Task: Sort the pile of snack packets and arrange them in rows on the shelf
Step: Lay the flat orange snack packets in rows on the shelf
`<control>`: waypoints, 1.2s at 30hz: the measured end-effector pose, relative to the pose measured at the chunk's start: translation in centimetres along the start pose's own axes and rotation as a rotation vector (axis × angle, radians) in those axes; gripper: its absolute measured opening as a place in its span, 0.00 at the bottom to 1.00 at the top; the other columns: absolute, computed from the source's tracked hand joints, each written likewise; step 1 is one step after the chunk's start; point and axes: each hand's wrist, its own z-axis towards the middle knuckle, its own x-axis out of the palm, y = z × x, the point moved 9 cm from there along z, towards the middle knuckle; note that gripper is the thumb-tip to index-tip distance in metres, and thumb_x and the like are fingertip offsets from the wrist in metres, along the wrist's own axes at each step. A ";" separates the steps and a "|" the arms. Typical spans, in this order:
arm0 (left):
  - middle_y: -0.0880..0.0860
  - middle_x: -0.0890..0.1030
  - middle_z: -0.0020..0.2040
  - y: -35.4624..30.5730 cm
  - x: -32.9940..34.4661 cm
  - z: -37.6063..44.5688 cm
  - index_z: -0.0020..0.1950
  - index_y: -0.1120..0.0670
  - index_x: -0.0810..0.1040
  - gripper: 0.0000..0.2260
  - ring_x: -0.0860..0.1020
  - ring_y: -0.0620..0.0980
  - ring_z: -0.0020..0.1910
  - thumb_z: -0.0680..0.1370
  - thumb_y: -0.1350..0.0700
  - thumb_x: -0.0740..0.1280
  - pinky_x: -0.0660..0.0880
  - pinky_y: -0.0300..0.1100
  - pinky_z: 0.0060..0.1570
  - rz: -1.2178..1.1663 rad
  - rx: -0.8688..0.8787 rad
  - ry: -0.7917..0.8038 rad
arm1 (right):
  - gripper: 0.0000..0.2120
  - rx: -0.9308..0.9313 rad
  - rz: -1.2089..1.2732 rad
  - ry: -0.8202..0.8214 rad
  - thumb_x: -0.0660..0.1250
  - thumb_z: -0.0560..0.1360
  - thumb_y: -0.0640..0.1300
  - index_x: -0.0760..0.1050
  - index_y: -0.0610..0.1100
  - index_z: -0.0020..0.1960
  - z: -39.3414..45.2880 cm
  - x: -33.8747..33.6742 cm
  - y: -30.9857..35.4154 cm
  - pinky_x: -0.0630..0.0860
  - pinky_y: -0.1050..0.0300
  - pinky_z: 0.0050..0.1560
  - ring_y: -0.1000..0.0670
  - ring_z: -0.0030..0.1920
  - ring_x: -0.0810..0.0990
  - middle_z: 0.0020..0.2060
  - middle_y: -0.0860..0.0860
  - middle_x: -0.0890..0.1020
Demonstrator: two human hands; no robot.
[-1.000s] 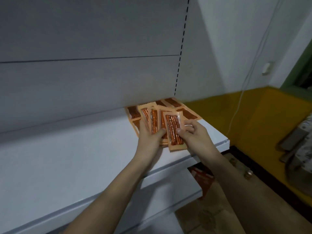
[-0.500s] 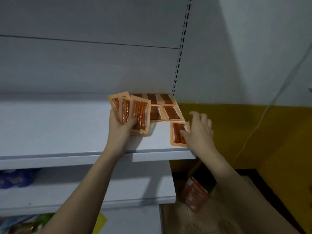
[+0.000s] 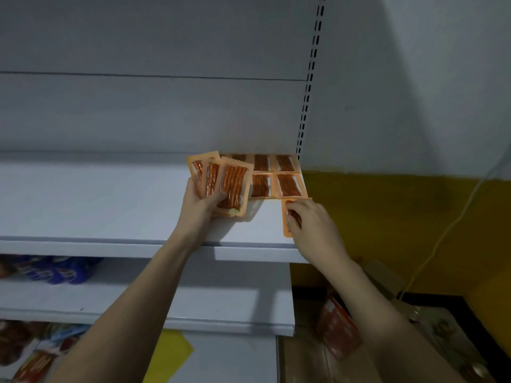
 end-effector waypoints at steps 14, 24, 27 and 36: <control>0.58 0.84 0.55 0.2 1.0 0.3 0.66 0.57 0.74 0.18 0.83 0.58 0.52 0.77 0.68 0.67 0.83 0.54 0.44 -0.190 -0.095 0.167 | 0.28 0.248 0.692 -0.027 0.67 0.78 0.36 0.58 0.55 0.70 3.0 0.4 5.8 0.81 0.51 0.51 0.49 0.56 0.81 0.59 0.51 0.79; 0.58 0.83 0.55 1.1 -3.9 1.4 0.62 0.54 0.76 0.14 0.80 0.65 0.60 0.79 0.65 0.63 0.76 0.66 0.60 -0.309 -0.081 -0.225 | 0.33 0.011 -0.044 -0.025 0.70 0.75 0.38 0.58 0.46 0.75 2.0 -0.3 5.5 0.71 0.46 0.68 0.44 0.70 0.67 0.71 0.47 0.67; 0.61 0.83 0.59 1.4 -4.3 1.2 0.65 0.57 0.75 0.14 0.81 0.65 0.59 0.80 0.65 0.62 0.79 0.61 0.57 -0.371 -0.113 -0.209 | 0.22 -0.159 -0.146 -0.009 0.66 0.78 0.40 0.68 0.46 0.72 1.3 0.2 7.4 0.70 0.51 0.66 0.47 0.68 0.66 0.69 0.50 0.69; 0.59 0.84 0.57 1.4 -3.9 1.3 0.64 0.55 0.75 0.13 0.83 0.62 0.57 0.81 0.65 0.62 0.79 0.60 0.59 -0.343 -0.116 -0.192 | 0.17 -0.190 -0.296 0.282 0.57 0.82 0.48 0.74 0.44 0.68 0.1 4.1 8.0 0.73 0.48 0.63 0.46 0.65 0.69 0.66 0.48 0.73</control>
